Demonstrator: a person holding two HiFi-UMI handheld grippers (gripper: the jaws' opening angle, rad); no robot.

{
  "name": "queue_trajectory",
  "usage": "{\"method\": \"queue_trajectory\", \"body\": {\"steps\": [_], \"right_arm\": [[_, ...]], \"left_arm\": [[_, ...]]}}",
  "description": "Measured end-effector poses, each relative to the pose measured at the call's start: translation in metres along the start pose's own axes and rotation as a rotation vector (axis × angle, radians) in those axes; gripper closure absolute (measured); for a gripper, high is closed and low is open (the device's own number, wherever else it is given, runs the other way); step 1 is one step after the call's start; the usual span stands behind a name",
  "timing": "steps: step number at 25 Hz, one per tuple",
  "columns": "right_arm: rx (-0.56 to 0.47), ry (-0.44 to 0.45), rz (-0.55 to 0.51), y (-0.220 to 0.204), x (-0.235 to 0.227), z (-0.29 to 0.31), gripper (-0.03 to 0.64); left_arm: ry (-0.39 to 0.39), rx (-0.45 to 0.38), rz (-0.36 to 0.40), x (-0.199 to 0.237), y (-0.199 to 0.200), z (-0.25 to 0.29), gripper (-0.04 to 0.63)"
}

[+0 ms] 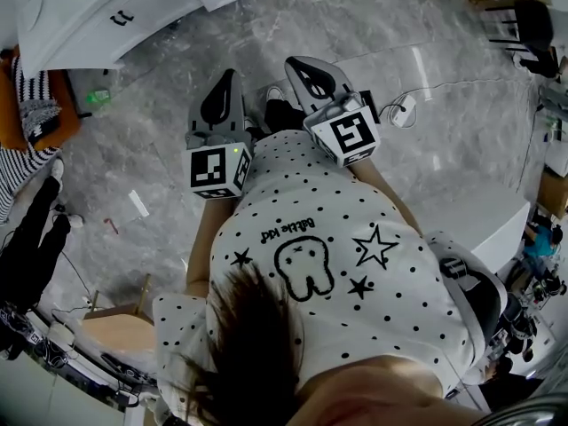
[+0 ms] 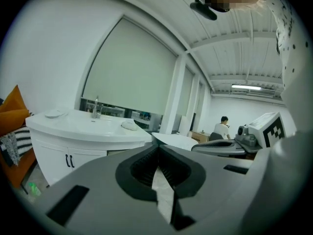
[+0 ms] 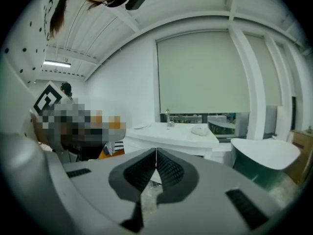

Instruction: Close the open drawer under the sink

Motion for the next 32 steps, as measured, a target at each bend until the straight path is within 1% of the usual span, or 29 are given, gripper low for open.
{"method": "queue_trajectory", "body": {"steps": [6,13,18,25,32], "right_arm": [[-0.006,0.028,-0.032,-0.001,-0.030,0.003,0.601],[-0.016,0.042,-0.052,-0.006,-0.053,-0.002,0.601],[-0.007,0.034,-0.041,-0.010,-0.059,-0.002,0.601],[0.011,0.017,-0.065,0.000,-0.059,0.019,0.601],[0.011,0.002,-0.039,0.024,-0.063,0.061,0.601]], "left_arm": [[0.027,-0.048,-0.006,-0.011,0.013,0.027,0.589],[0.069,-0.059,-0.021,-0.023,0.010,0.040,0.589],[0.075,-0.051,-0.030,-0.025,0.008,0.043,0.589],[0.052,-0.045,-0.046,-0.006,0.020,0.057,0.589],[0.026,-0.038,-0.048,0.022,0.048,0.080,0.589]]}}
Point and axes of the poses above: the fingertips, and each gripper's own axes: z forward along the fingers, x to its left, y out of its top, the point moved 10 cm from there along -z, backward along the fingers, and after that the axes turned 4 degrees about -z, right-handed, at the moved point
